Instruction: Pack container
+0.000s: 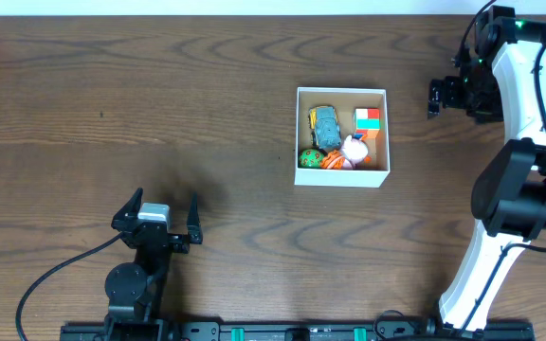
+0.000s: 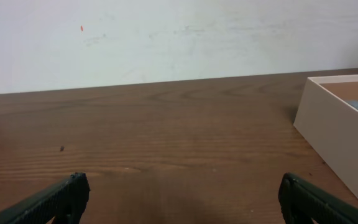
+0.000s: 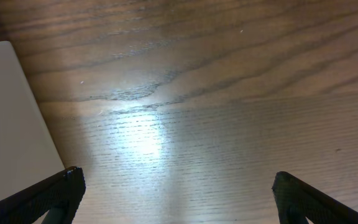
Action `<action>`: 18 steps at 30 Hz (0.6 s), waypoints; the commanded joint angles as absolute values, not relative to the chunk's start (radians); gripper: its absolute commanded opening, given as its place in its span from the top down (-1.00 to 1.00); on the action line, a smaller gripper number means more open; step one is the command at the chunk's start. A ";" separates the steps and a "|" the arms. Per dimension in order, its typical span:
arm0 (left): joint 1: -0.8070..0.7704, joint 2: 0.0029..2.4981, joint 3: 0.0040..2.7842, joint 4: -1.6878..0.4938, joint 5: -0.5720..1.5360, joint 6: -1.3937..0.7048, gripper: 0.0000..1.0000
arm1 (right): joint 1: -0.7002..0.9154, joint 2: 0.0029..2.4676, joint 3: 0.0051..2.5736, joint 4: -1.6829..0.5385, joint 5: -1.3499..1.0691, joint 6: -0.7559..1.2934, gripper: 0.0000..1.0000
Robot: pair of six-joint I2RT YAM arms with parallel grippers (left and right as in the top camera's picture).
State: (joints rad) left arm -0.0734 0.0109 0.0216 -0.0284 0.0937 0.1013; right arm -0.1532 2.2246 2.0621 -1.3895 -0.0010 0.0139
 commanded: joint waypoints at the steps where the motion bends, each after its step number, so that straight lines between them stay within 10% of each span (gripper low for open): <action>1: -0.068 0.004 0.004 -0.062 0.093 0.093 -0.96 | -0.145 2.100 2.052 -1.377 0.000 -0.001 -0.98; 18: -0.068 0.004 0.004 -0.062 0.093 0.093 -0.96 | -0.076 1.240 1.274 -0.564 -0.206 0.017 -0.98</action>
